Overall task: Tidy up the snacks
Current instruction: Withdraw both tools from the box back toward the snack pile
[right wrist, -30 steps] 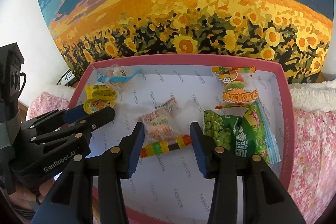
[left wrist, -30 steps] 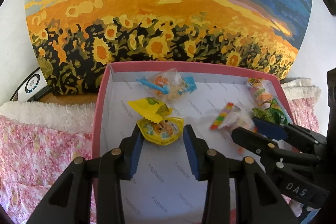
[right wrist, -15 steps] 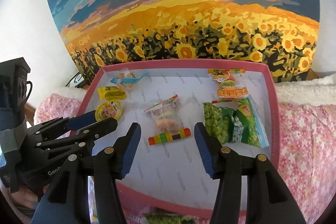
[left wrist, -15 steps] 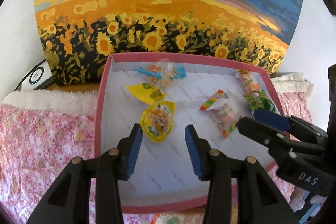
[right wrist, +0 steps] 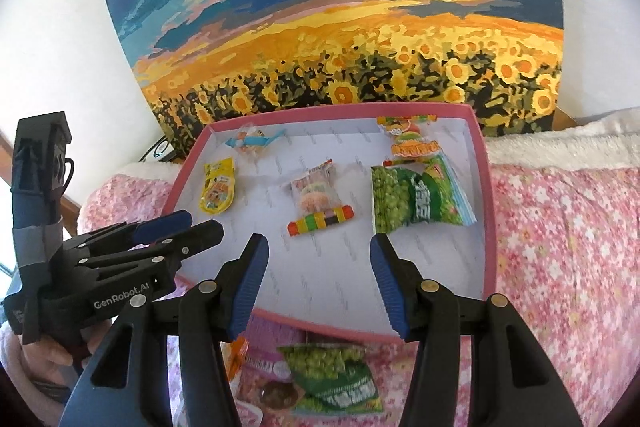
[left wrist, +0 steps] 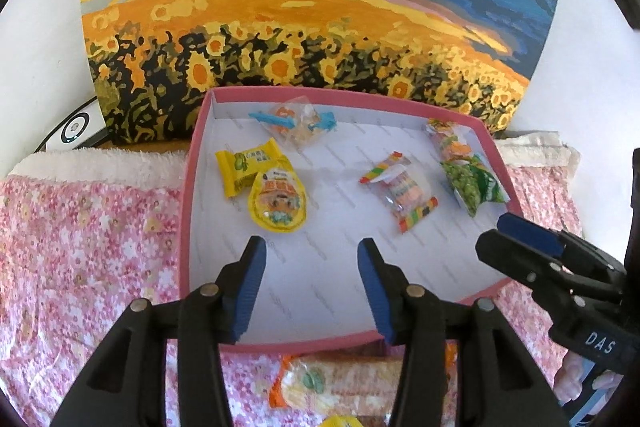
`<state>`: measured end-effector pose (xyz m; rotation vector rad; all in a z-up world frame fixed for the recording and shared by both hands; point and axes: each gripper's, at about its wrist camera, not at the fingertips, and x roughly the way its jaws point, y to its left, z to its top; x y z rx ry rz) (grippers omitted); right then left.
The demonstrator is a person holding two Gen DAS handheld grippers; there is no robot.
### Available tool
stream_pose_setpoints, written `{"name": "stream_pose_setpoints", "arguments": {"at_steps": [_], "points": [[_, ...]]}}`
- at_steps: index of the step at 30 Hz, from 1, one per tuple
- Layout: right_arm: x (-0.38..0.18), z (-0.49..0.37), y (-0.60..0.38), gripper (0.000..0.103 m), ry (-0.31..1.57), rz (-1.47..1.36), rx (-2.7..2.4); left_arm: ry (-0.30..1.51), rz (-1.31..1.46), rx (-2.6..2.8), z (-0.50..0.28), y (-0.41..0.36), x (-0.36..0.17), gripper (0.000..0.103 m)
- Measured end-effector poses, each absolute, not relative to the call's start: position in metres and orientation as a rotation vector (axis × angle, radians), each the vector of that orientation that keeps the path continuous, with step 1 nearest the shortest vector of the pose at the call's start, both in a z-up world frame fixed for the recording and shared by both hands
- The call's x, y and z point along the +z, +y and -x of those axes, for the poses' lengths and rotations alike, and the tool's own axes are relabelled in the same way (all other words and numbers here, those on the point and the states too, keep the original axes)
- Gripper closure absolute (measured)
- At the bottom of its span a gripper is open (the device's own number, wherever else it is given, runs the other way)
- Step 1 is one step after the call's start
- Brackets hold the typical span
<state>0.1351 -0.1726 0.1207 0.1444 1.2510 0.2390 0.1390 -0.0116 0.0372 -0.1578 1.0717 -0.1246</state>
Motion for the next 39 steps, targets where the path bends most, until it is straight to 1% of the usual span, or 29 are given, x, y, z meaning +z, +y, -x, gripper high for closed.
{"name": "stream_pose_setpoints", "arguments": {"at_steps": [9, 18, 39], "points": [[0.131, -0.111, -0.183, 0.049, 1.244, -0.161, 0.221, 1.074, 0.181, -0.134, -0.115, -0.008, 0.052, 0.053], [0.139, -0.090, -0.189, 0.049, 1.246, -0.171, 0.207, 1.065, 0.193, -0.138, -0.079, -0.009, 0.046, 0.053], [0.145, -0.050, -0.195, 0.049, 1.271, -0.184, 0.186, 1.120, 0.244, -0.152, -0.041, -0.026, 0.044, 0.053]]}}
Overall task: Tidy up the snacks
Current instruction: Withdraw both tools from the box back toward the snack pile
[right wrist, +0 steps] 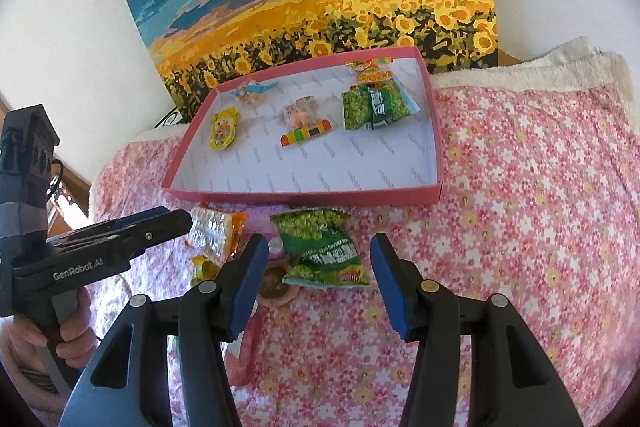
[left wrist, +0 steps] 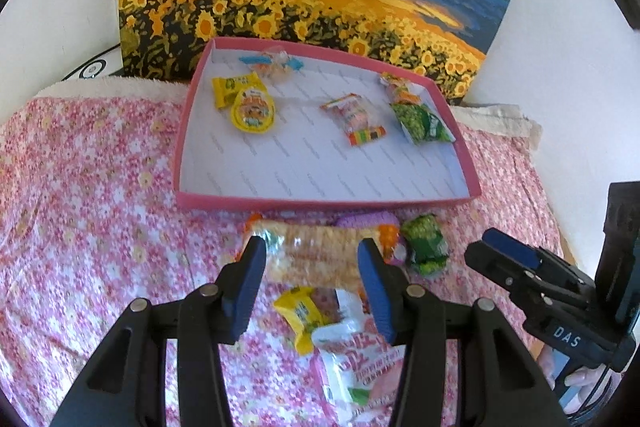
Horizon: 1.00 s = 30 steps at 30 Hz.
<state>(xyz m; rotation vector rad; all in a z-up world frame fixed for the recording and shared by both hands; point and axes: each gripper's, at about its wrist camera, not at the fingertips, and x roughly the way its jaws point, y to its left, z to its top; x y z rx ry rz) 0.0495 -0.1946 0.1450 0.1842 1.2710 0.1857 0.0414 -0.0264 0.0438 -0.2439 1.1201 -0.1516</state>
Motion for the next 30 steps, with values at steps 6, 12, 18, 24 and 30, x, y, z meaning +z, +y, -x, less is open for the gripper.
{"name": "stream_pose_setpoints", "arguments": {"at_steps": [6, 12, 18, 24, 30], "points": [[0.147, -0.045, -0.194, 0.049, 1.279, -0.187, 0.189, 1.154, 0.272, -0.169, -0.030, -0.031, 0.043, 0.053], [0.152, -0.039, -0.194, 0.049, 1.286, -0.188, 0.181, 1.179, 0.277, -0.185, -0.019, -0.039, 0.041, 0.053], [0.156, -0.033, -0.195, 0.049, 1.295, -0.191, 0.176, 1.207, 0.272, -0.201, -0.006, -0.044, 0.035, 0.053], [0.158, -0.027, -0.194, 0.049, 1.307, -0.196, 0.168, 1.232, 0.274, -0.191, 0.005, -0.042, 0.029, 0.053], [0.157, -0.019, -0.192, 0.049, 1.325, -0.199, 0.161, 1.229, 0.274, -0.195, 0.012, -0.042, 0.020, 0.052]]}}
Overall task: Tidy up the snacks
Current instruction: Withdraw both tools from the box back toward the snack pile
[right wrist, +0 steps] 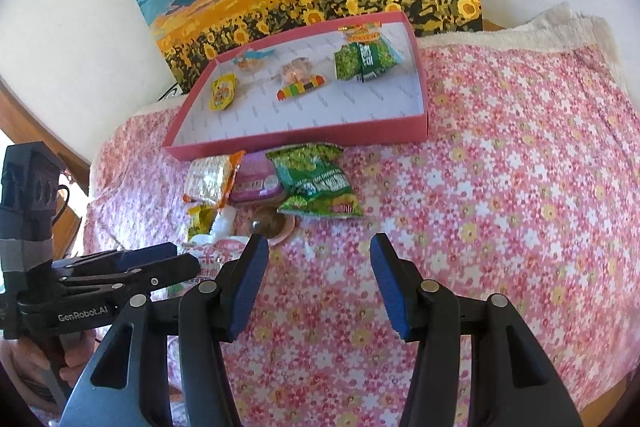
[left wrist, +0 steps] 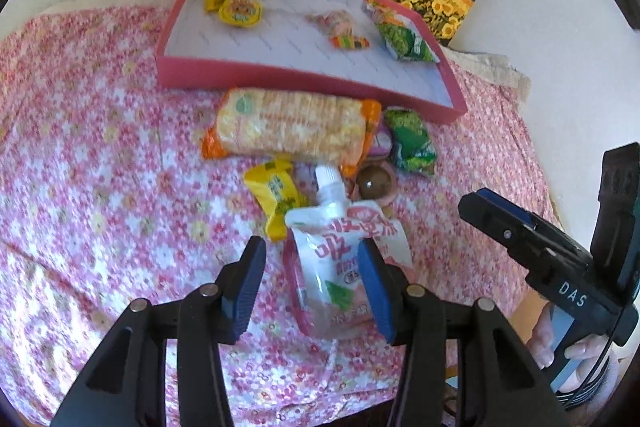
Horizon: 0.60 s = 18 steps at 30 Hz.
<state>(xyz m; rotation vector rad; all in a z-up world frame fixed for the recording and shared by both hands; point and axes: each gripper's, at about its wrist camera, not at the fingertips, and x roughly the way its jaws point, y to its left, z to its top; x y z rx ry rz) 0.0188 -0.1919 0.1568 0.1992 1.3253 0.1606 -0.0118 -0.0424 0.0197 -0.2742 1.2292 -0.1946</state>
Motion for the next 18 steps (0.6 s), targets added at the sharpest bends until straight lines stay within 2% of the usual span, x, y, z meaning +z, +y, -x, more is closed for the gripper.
{"name": "stream_pose_setpoints", "arguments": {"at_steps": [18], "points": [[0.157, -0.003, -0.198, 0.049, 1.335, -0.210, 0.125, 1.212, 0.320, -0.291, 0.008, -0.056, 0.008, 0.041]]}}
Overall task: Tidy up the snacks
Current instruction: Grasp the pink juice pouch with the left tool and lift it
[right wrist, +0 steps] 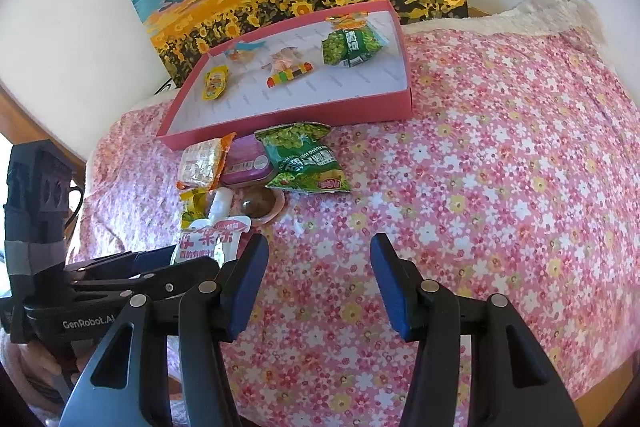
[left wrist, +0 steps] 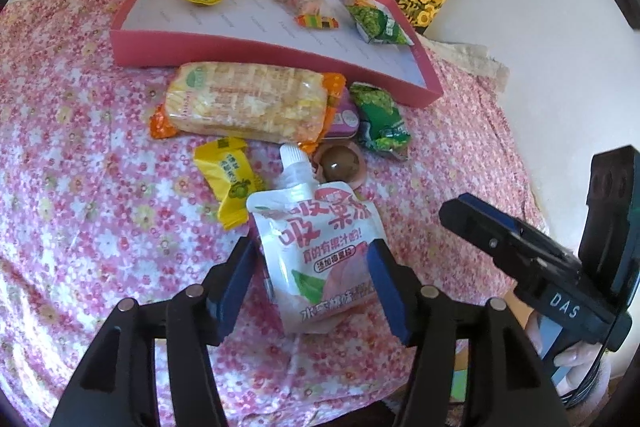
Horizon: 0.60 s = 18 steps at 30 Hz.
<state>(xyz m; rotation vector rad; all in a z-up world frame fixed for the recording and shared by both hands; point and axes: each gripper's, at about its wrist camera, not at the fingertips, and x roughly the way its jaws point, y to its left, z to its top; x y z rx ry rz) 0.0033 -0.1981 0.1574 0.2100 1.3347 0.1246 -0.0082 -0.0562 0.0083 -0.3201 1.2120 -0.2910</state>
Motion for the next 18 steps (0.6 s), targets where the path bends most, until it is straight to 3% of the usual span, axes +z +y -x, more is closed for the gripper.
{"name": "stream_pose_setpoints", "arguments": {"at_steps": [10, 18], "points": [[0.157, 0.000, -0.203, 0.049, 1.339, -0.223, 0.094, 1.175, 0.317, -0.291, 0.003, -0.064, 0.004, 0.028], [0.157, 0.004, -0.205, 0.049, 1.345, -0.224, 0.080, 1.161, 0.196, -0.208, 0.009, -0.072, 0.014, 0.026]]}}
